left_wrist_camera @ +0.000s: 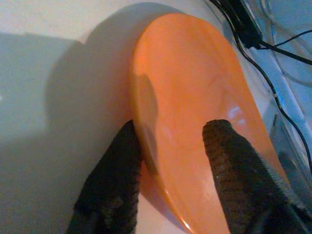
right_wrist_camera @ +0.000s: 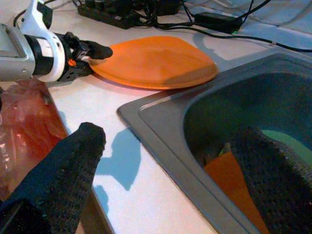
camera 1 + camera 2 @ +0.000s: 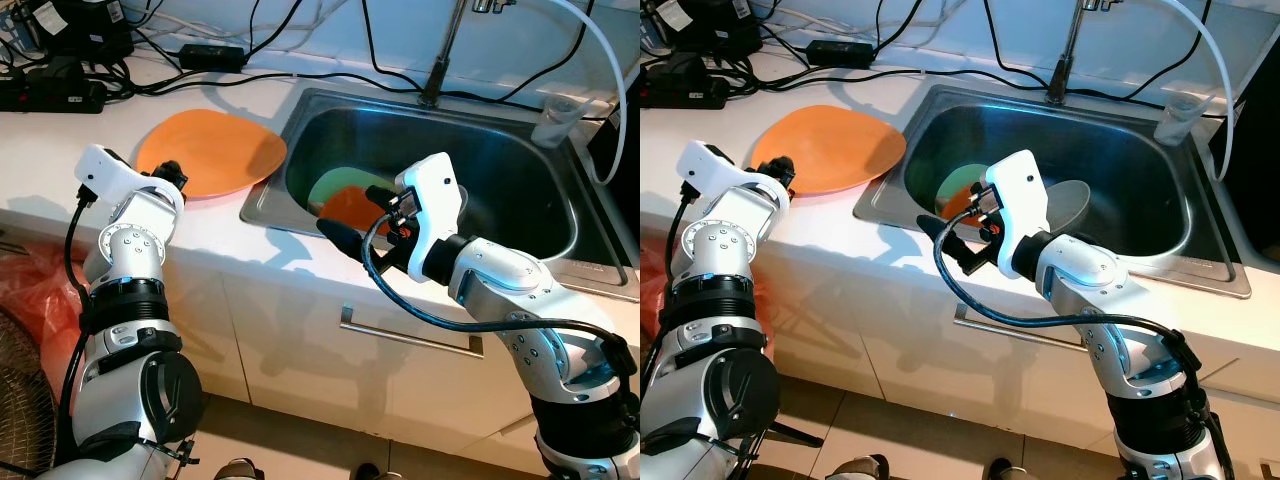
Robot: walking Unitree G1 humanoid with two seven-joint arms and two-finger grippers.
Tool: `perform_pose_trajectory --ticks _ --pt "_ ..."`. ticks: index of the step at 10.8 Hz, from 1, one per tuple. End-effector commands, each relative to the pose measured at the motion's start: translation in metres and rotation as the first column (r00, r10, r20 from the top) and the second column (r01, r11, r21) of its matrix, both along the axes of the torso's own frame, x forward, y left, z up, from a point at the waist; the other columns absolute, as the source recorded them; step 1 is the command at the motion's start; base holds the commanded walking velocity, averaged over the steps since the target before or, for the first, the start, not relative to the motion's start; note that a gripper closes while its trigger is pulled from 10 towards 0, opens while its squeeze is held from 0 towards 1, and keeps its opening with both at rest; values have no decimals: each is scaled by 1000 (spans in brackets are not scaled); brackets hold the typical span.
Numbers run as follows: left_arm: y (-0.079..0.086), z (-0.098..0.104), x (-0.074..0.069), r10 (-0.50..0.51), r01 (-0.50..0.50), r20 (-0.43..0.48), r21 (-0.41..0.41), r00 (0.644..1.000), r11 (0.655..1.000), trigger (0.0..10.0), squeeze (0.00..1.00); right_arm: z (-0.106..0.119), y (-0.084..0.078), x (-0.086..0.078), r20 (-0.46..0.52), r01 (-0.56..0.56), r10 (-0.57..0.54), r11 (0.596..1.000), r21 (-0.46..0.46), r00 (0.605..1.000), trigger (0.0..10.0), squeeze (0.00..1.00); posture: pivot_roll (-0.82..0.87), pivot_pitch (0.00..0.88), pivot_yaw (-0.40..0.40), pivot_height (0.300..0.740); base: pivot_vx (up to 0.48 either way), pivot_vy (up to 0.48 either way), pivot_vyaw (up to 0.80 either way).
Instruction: Kitchen organization
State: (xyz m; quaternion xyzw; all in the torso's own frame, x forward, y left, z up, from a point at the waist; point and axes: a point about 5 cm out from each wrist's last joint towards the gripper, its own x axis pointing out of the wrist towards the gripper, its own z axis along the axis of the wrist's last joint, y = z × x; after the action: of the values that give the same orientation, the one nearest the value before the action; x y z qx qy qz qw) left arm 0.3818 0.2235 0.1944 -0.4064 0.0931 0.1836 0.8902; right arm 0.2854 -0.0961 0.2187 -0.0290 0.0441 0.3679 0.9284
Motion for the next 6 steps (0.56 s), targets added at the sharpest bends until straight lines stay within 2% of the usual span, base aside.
perform_pose_trajectory --ticks 1,6 --pt "-7 -20 -1 -35 33 -81 -19 996 999 0 0 3 -5 -1 10 22 -22 1000 0 1000 10000 0 5 110 -32 740 0 0 0" --pt "-7 -20 0 -34 33 -78 -19 996 999 0 0 3 -5 -1 11 22 -22 1000 -3 1000 10000 0 2 102 -31 740 0 0 0"
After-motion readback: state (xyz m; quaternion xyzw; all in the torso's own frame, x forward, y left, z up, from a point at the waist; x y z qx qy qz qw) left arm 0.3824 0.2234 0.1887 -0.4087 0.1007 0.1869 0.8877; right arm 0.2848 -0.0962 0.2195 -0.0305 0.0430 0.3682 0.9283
